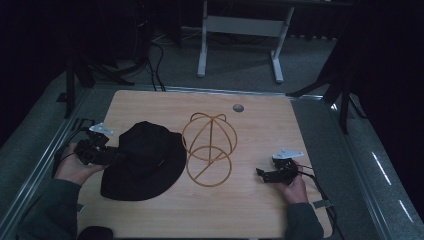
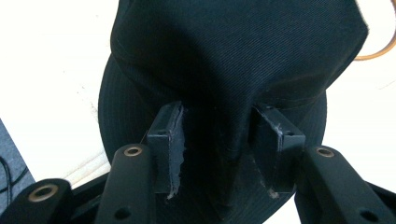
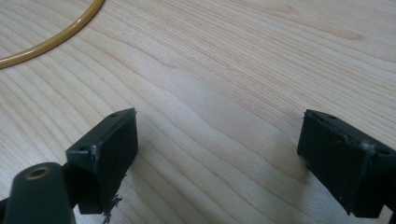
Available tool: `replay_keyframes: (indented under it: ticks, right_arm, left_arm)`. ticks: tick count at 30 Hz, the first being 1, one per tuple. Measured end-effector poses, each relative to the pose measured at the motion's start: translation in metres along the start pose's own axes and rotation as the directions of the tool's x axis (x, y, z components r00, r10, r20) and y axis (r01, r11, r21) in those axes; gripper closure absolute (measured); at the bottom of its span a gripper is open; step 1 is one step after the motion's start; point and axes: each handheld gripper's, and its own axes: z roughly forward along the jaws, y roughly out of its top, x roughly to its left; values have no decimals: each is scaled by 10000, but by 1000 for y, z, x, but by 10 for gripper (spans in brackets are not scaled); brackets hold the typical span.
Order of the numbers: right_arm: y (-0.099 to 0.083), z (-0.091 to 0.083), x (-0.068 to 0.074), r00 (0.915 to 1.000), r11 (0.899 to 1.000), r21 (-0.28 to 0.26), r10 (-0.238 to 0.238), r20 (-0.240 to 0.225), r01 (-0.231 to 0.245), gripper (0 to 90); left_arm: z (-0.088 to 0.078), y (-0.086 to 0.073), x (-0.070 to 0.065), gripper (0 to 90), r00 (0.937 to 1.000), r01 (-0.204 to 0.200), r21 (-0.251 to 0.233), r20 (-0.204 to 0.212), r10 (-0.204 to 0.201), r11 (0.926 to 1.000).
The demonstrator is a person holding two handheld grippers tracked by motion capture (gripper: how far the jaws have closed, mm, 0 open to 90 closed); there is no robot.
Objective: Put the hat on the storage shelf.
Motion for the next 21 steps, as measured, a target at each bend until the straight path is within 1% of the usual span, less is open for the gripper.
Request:
replay_keyframes:
  ticks: [5,12,15,19,21]
  right_arm:
    - [0,0,0,10000,10000,2,-4,-7,4,122]
    - [0,0,0,10000,10000,2,-8,-13,8,122]
    - [0,0,0,10000,10000,2,-11,-13,11,122]
    - [0,0,0,10000,10000,5,-10,-16,10,122]
    - [0,0,0,10000,10000,2,-10,-15,10,122]
  left_arm:
    - [7,0,1,576,9999,15,248,104,-17,9997]
    - [16,1,1,612,9996,-120,639,272,103,9979]
    - [20,1,0,637,9994,-219,814,293,196,9964]
    - [22,1,0,676,9993,-179,927,335,148,9955]
    - [23,1,0,697,9992,-233,1031,358,197,9944]
